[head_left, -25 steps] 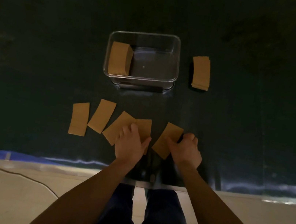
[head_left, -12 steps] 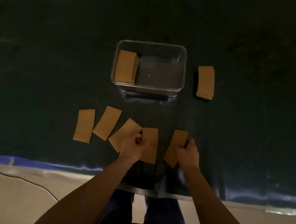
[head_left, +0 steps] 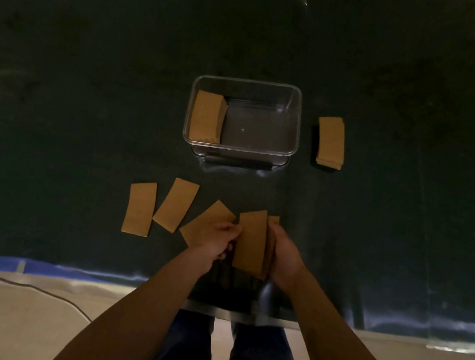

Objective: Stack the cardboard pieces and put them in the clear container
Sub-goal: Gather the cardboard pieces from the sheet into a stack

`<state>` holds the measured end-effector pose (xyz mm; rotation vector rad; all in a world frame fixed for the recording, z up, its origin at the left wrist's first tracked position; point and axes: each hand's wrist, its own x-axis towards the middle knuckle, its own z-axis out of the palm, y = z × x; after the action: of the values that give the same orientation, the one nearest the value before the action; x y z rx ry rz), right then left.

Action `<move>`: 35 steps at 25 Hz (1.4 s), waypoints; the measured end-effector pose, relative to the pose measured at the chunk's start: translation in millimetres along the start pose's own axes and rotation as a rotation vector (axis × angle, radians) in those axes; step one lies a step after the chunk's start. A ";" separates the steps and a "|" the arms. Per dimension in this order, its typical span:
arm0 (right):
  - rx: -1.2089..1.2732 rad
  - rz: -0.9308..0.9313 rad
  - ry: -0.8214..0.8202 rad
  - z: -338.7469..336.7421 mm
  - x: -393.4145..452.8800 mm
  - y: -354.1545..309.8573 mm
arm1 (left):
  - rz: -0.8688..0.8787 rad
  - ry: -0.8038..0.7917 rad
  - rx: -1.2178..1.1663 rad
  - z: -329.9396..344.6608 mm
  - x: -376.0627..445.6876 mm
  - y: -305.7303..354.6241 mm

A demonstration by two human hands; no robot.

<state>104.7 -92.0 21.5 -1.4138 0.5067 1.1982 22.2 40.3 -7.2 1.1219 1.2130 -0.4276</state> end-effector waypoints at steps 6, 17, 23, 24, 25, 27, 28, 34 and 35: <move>-0.058 -0.086 -0.069 13.6 -4.1 -1.0 | 0.399 0.186 0.309 0.9 -9.0 -2.0; 0.104 -0.151 -0.067 16.5 -5.9 -8.2 | 0.503 0.595 1.035 -31.7 -8.1 -13.4; 0.074 -0.177 -0.070 20.6 -10.7 -12.9 | 0.508 0.411 0.671 -50.4 1.6 4.4; 0.071 -0.190 -0.070 21.9 -10.8 -14.6 | 0.491 0.412 0.530 -57.7 2.6 10.2; 0.067 -0.200 -0.066 22.9 -10.8 -16.0 | 0.468 0.472 0.414 -67.4 3.7 15.9; 0.058 -0.210 -0.058 24.8 -10.7 -17.6 | 0.391 0.598 0.353 -87.9 5.3 23.7; 0.056 -0.208 -0.053 25.6 -10.3 -17.6 | 0.340 0.618 0.408 -95.8 8.0 25.6; 0.045 -0.196 -0.025 28.0 -6.9 -11.8 | 0.255 0.636 0.699 -102.7 16.1 29.8; 0.044 -0.198 -0.025 28.6 -6.4 -11.3 | 0.248 0.655 0.727 -102.2 15.0 31.1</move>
<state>101.2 -65.2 37.5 -1.3765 0.3642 1.0381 -1.2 145.4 -0.1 2.1296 1.4935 -0.3208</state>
